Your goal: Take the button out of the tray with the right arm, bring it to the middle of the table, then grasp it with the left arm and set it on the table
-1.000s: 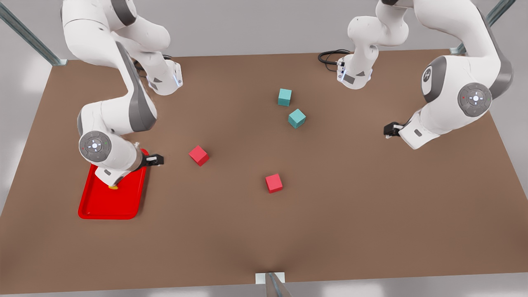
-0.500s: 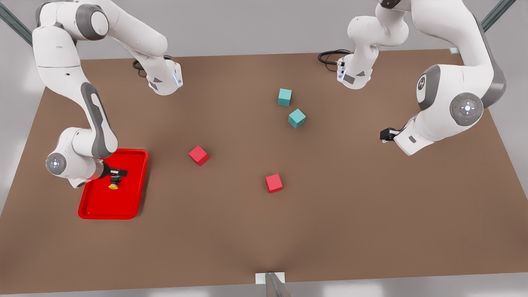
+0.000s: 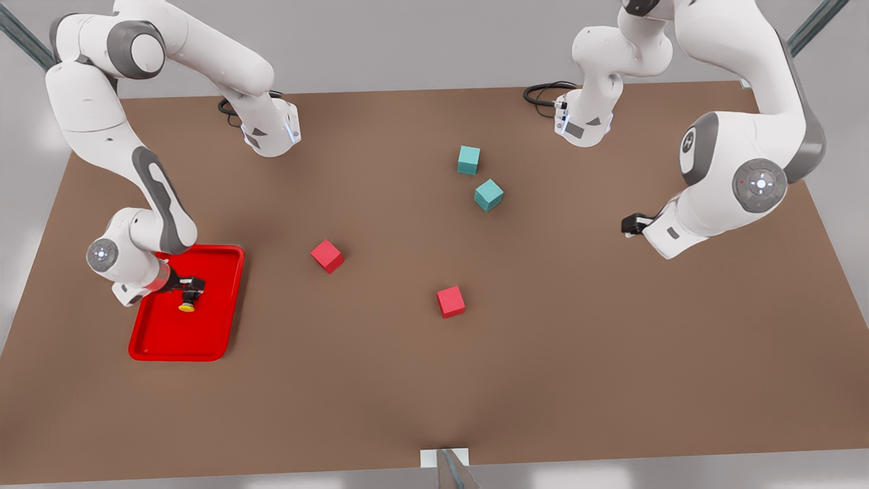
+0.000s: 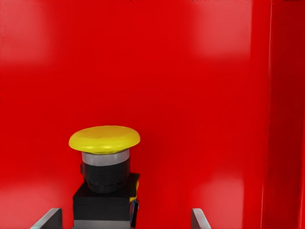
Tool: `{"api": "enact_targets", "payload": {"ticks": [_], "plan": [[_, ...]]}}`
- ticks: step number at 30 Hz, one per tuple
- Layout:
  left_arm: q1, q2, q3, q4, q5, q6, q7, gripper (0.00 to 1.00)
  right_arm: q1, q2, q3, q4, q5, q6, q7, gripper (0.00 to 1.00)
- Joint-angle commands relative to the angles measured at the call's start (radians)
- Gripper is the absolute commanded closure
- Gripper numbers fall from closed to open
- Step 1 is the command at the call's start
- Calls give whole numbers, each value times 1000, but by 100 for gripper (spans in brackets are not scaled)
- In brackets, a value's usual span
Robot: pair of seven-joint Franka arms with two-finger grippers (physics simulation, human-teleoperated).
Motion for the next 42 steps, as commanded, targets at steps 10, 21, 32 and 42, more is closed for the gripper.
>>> {"api": "enact_targets", "payload": {"ticks": [10, 21, 32, 42], "plan": [[0, -1, 0, 0, -1, 0, -1, 0, 15, -3, 0, -27, -2, 43, -117, 62], [-1, -1, 0, 0, -1, 0, -4, 0, 124, -55, 293, 329, 7, -468, 204, 61], [-14, 5, 0, 0, -1, 0, -7, 0, 939, 229, 118, 823, 148, -552, 1156, 61], [-14, 12, 0, 0, 2, 25, -6, 0, 1373, 401, -127, 1206, 345, -617, 1488, 61]]}}
